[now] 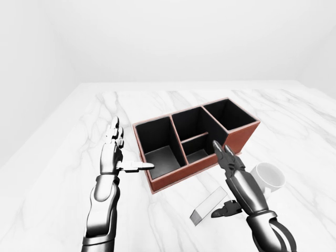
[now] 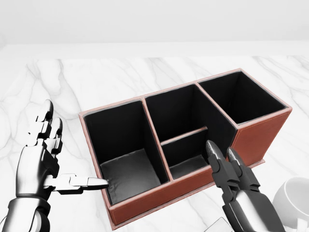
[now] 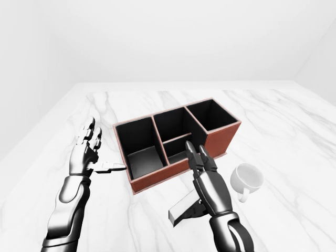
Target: Pick up the book and place it in the front compartment of the caddy.
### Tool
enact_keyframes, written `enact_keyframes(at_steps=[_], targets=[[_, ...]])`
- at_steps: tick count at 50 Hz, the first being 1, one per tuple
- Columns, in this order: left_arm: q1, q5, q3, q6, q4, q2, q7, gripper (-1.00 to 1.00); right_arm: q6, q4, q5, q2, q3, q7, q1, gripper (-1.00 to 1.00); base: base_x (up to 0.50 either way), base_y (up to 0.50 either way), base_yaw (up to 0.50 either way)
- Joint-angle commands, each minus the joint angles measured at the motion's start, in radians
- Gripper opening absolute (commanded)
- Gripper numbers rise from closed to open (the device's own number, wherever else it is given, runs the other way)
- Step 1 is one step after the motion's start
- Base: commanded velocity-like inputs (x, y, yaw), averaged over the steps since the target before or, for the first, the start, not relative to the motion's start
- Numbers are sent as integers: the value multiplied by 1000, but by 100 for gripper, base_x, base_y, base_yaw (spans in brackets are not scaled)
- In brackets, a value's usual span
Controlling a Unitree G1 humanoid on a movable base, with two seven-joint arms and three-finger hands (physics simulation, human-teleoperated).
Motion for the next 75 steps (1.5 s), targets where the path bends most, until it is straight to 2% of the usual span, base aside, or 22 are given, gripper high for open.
enact_keyframes(at_steps=[1, 75], targets=[[-1, -2, 3, 0, 4, 1, 0, 100, 0, 20, -27, -8, 18, -24, -3, 100, 0, 0, 0], [-7, 5, 1, 0, 31, 2, 6, 100, 0, 150, -138, -99, 184, -209, 49, 100, 0, 0, 0]])
